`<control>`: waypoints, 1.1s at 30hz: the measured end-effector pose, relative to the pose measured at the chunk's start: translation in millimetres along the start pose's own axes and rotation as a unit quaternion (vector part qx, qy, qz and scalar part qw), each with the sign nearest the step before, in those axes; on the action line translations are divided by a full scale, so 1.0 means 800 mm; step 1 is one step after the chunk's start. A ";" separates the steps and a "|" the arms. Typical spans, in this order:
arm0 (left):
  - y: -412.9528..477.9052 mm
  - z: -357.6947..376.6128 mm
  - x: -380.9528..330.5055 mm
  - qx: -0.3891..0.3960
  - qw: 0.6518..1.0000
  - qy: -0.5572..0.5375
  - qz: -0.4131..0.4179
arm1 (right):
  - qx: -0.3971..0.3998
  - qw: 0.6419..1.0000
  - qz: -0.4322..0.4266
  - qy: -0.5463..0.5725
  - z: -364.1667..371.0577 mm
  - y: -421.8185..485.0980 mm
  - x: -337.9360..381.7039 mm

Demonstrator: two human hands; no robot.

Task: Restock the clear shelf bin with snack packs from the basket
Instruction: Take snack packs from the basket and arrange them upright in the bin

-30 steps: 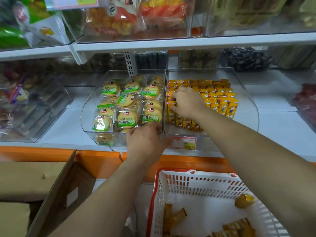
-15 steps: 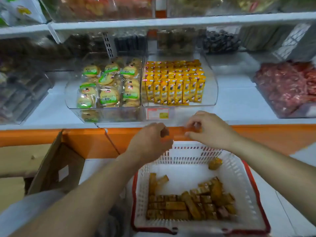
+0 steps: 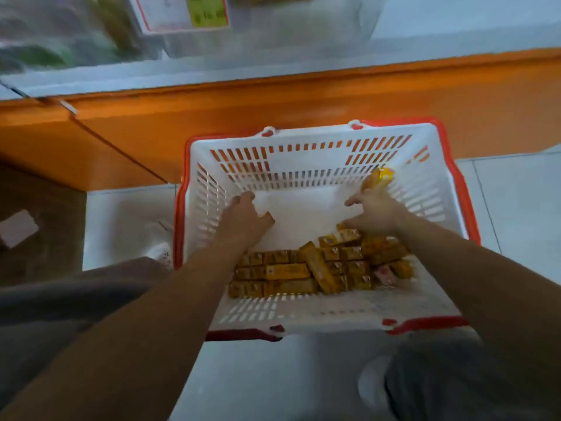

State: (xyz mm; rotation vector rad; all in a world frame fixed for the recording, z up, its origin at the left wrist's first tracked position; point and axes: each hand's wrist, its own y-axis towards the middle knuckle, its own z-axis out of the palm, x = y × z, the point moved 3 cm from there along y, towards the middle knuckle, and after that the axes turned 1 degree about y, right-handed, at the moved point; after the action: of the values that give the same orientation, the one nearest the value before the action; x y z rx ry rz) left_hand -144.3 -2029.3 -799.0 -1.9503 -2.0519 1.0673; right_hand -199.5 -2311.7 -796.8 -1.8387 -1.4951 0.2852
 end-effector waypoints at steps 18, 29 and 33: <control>0.042 0.082 0.023 0.049 0.995 0.080 -0.041 | 0.131 0.986 -0.032 -0.096 0.069 0.078 -0.001; 0.048 0.070 -0.007 0.033 0.969 -0.233 -0.077 | 0.055 0.950 -0.006 0.308 0.051 0.074 0.022; 0.029 0.054 -0.041 0.097 0.885 -0.443 -0.108 | 0.067 0.843 -0.007 0.534 0.041 0.045 0.045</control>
State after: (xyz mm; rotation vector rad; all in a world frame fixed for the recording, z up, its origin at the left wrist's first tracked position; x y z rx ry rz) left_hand -142.7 -2078.3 -831.3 -1.1649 -2.2959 2.2806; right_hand -181.2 -2267.0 -834.0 -1.4295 -0.6561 -0.5696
